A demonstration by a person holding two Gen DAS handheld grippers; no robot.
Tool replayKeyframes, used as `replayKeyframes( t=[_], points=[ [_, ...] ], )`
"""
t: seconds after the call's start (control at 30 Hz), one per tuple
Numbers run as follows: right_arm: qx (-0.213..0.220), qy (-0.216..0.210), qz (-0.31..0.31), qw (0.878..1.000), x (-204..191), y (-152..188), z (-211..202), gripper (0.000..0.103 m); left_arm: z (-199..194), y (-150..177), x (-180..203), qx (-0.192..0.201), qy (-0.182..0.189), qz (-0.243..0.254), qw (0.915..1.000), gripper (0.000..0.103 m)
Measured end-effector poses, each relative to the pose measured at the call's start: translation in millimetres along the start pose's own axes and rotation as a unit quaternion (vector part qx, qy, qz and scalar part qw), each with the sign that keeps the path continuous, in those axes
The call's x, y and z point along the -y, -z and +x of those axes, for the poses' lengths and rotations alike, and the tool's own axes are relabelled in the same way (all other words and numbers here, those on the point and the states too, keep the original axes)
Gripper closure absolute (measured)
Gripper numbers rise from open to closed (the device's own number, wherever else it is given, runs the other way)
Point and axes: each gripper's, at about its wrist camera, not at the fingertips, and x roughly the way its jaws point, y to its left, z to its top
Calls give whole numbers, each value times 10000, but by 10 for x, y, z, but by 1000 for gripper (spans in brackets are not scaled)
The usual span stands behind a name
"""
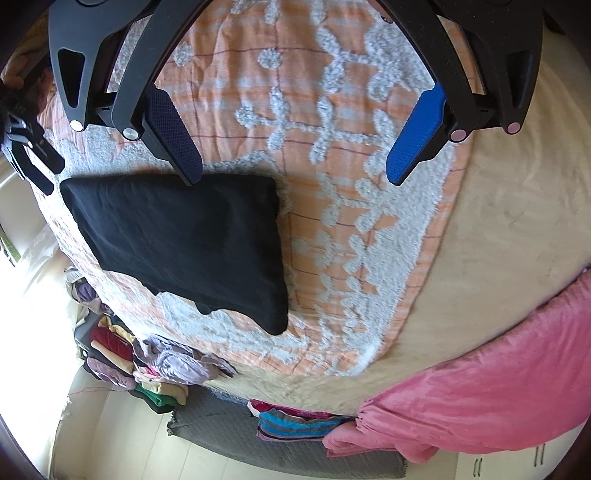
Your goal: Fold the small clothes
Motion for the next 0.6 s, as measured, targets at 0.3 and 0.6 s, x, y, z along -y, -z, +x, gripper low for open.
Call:
replayKeyframes(
  t=[0.3, 0.6],
  points=[
    [-15, -276, -300, 9992, -348, -92, 45, 4, -119, -129, -93, 181, -152, 2, 9997, 10],
    [-57, -455, -592, 9972, -629, -161, 141, 4, -72, -299, -83, 221, -248, 156, 9993, 10]
  ],
)
